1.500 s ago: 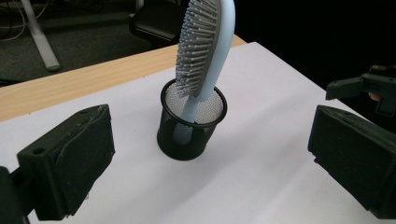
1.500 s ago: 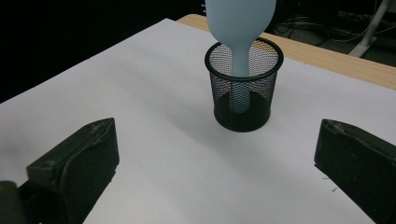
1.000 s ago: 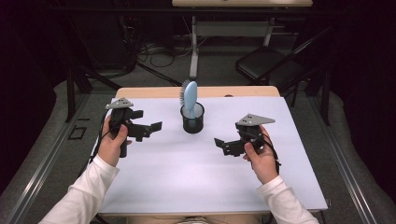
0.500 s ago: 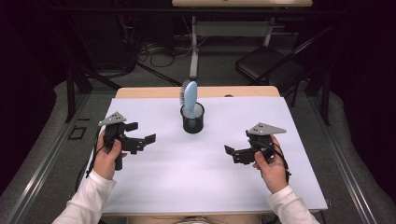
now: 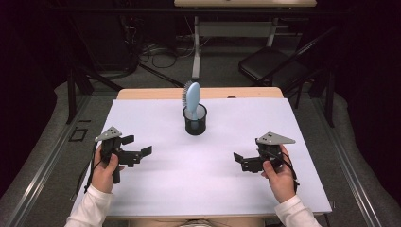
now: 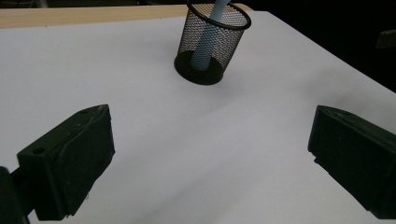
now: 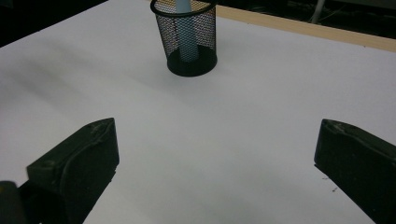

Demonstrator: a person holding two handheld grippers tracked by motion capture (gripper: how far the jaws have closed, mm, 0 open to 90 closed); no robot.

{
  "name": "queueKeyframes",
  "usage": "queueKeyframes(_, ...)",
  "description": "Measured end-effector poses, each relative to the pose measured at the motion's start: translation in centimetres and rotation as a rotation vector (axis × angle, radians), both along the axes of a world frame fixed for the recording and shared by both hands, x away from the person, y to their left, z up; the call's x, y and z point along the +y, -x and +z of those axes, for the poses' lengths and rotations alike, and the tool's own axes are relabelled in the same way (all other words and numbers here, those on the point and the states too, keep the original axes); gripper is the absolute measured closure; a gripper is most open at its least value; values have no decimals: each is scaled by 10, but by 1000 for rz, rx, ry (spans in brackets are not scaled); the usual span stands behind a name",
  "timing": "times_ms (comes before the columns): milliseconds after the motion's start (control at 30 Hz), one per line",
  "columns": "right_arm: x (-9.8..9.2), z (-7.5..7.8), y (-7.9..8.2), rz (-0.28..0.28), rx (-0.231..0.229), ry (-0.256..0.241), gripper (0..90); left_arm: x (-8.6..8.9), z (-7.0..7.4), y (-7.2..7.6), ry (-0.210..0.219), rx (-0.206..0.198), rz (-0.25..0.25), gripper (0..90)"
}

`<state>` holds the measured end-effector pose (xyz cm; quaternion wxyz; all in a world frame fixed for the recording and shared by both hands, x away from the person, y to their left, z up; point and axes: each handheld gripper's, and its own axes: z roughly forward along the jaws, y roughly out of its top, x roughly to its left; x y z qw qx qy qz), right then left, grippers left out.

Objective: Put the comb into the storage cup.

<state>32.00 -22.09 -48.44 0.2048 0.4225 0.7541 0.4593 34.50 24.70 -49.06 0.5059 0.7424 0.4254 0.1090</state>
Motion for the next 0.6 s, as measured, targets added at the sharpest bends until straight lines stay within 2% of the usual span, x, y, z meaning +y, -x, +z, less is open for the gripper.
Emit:
queueKeyframes(267, -9, -10, 3, -26, 6, -3, 0, -2, -15, 3, -7, -10, -8, 6)
queueKeyframes(600, -18, -20, 3, -51, 1, -16, 0, -2, -24, 5, -3, -47, -5, 6)
